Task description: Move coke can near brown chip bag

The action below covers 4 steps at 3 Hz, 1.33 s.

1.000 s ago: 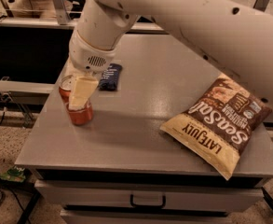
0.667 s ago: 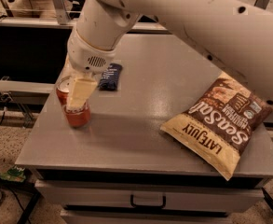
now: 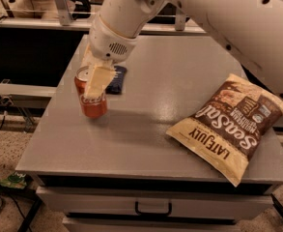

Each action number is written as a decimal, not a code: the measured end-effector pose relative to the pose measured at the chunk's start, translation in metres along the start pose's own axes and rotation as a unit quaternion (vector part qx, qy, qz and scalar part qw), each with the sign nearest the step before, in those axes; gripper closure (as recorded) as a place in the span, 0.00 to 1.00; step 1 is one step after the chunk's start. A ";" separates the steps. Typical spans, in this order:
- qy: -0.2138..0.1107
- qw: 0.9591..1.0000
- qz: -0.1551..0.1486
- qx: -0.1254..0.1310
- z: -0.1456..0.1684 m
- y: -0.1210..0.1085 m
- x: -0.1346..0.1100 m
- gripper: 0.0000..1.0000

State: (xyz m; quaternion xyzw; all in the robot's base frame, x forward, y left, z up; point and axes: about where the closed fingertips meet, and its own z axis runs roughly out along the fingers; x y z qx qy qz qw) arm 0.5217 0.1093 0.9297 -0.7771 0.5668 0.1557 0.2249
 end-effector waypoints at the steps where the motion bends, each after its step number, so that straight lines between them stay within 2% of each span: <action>1: 0.003 0.999 0.033 0.007 -0.016 -0.015 0.028 1.00; 2: 0.009 0.996 0.086 0.025 -0.043 -0.017 0.078 1.00; 3: 0.009 0.996 0.086 0.025 -0.043 -0.017 0.078 1.00; 4: 0.038 0.992 0.114 0.049 -0.058 -0.015 0.080 1.00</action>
Offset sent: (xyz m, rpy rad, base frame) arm 0.0550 -0.1377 0.0000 -0.0010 0.0713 -0.2805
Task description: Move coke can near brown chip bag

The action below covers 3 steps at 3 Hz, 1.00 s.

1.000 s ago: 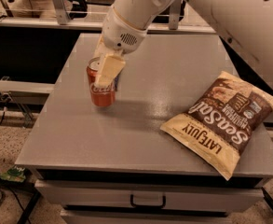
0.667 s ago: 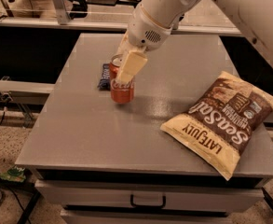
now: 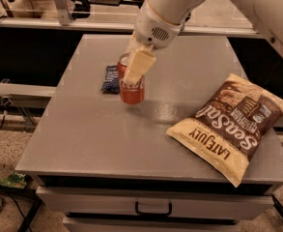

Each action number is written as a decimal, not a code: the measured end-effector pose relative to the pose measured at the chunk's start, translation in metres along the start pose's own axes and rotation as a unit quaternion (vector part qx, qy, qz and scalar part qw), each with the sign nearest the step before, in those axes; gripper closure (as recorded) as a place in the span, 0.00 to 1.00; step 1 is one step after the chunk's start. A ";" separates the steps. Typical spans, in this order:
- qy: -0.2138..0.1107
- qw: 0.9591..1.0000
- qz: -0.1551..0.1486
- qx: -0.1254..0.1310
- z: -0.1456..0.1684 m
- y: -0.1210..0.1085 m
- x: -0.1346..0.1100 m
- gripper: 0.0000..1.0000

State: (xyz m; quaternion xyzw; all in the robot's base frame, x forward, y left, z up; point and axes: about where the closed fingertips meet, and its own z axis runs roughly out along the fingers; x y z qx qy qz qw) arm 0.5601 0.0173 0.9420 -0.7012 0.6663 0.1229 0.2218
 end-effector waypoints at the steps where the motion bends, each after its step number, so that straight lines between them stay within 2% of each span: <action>1: 0.022 0.999 0.027 0.033 -0.020 0.005 0.004 1.00; 2: 0.038 0.995 0.068 0.068 -0.043 0.012 0.021 1.00; 3: 0.047 0.990 0.100 0.089 -0.058 0.016 0.043 1.00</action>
Offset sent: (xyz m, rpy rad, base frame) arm -0.0256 -0.0785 0.0390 -0.0657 -0.0819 -0.3348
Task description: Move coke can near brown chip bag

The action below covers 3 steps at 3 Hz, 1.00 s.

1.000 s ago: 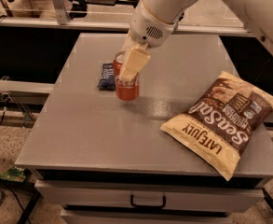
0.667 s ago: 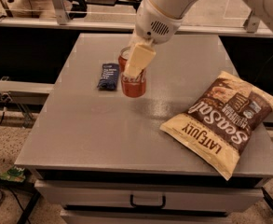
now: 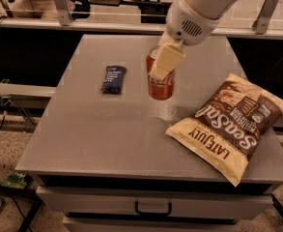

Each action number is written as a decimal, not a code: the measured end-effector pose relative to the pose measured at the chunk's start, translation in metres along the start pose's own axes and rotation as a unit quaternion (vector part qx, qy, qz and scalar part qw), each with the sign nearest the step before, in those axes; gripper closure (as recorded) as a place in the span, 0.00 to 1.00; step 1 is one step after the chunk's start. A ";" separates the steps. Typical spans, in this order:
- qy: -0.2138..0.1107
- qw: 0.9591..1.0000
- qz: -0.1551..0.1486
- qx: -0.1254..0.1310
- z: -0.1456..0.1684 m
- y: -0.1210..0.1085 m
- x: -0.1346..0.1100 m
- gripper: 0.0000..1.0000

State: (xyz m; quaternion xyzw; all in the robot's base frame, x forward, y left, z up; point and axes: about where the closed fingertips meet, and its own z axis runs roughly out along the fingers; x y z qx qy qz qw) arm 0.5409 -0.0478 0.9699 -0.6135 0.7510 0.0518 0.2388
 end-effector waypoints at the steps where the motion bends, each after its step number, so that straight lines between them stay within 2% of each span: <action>1: 0.006 1.000 0.027 0.011 -0.007 -0.004 0.020 0.84; 3: 0.000 0.998 0.066 0.009 -0.001 -0.014 0.053 0.38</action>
Offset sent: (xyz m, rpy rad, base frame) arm 0.0058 -0.0609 -0.0188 0.0392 0.0348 -0.1476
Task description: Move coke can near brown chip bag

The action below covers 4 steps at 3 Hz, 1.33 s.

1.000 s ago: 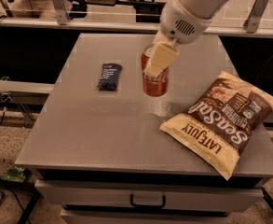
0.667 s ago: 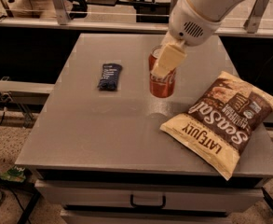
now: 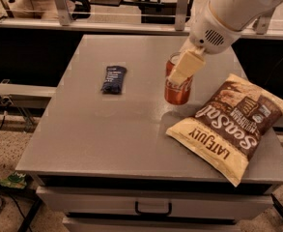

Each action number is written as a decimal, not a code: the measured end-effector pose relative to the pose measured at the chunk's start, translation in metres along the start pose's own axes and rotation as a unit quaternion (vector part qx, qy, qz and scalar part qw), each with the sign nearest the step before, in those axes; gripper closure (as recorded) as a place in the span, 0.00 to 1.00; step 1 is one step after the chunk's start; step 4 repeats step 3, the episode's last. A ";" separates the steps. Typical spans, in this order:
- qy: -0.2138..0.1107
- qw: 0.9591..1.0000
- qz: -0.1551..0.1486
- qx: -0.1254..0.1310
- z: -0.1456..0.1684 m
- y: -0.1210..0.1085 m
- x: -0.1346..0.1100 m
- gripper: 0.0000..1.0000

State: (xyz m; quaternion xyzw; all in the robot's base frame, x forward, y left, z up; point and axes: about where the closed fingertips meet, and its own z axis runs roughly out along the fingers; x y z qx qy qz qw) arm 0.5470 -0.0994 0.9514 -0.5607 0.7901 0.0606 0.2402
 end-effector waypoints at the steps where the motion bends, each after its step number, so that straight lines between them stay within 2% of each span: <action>1: -0.002 1.000 0.019 -0.007 0.011 -0.008 0.017 0.05; 2: 0.006 1.000 0.021 0.003 0.019 -0.012 0.025 0.00; 4: 0.006 1.000 0.021 0.003 0.019 -0.012 0.025 0.00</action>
Offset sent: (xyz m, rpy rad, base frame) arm 0.0116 -0.0309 -0.0371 0.0375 0.0554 -0.0652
